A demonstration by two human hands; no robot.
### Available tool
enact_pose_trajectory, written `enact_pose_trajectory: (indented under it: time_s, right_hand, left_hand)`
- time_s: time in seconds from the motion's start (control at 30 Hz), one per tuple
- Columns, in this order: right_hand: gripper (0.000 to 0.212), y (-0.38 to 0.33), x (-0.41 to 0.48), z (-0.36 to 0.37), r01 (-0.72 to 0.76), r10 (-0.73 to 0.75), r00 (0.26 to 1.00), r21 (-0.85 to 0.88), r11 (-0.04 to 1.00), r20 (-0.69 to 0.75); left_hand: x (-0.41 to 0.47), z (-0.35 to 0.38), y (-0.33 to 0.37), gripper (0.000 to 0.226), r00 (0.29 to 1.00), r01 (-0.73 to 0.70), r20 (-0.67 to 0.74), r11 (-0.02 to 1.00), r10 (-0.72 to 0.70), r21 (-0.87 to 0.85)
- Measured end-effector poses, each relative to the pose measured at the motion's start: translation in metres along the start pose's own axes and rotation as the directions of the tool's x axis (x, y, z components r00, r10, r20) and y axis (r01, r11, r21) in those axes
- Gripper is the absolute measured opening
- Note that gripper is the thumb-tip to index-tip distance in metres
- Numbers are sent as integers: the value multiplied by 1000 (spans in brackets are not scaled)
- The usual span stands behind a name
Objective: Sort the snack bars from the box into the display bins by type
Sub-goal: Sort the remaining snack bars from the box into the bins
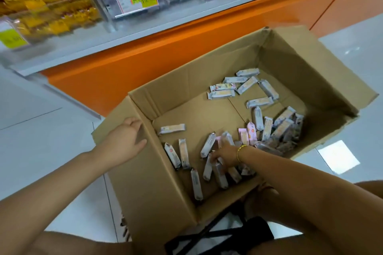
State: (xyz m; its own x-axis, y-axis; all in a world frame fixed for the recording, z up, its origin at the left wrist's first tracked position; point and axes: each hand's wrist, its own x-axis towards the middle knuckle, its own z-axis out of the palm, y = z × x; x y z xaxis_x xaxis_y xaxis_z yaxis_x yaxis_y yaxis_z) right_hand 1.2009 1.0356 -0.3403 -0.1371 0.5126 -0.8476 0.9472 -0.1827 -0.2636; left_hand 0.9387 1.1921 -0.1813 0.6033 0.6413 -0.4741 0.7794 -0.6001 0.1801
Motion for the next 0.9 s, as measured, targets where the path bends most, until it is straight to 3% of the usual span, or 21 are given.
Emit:
enact_pose_trajectory:
  time_s: [0.2, 0.3, 0.4, 0.5, 0.63, 0.77, 0.9]
  right_hand:
    - [58, -7, 7, 6, 15, -14, 999, -30, 999, 49]
    - [56, -6, 4, 4, -14, 14, 1000, 24, 1000, -20]
    - [41, -6, -7, -7, 6, -3, 999, 60, 998, -51]
    - [24, -6, -21, -36, 60, -50, 997, 224, 973, -52]
    - [30, -29, -62, -108, 195, -139, 978, 452, 871, -154]
    - [30, -61, -115, -167, 368, -223, 912, 448, 815, -343]
    - [32, -75, -149, -195, 455, -250, 851, 409, 791, -463]
  left_hand:
    - [1, -6, 2, 59, 1000, -12, 25, 999, 11, 51]
    - [2, -8, 3, 56, 999, -5, 44, 998, 2, 61]
    - [4, -13, 8, 51, 999, 5, 39, 999, -7, 40]
    - [6, -20, 20, 50, 1000, 3, 20, 1000, -3, 22]
    - [10, -32, 44, 59, 998, -40, 41, 962, 53, -270]
    - [6, -42, 68, 70, 993, -86, 25, 869, 113, -487]
    - [4, -49, 78, 45, 990, -143, -97, 811, 107, -567]
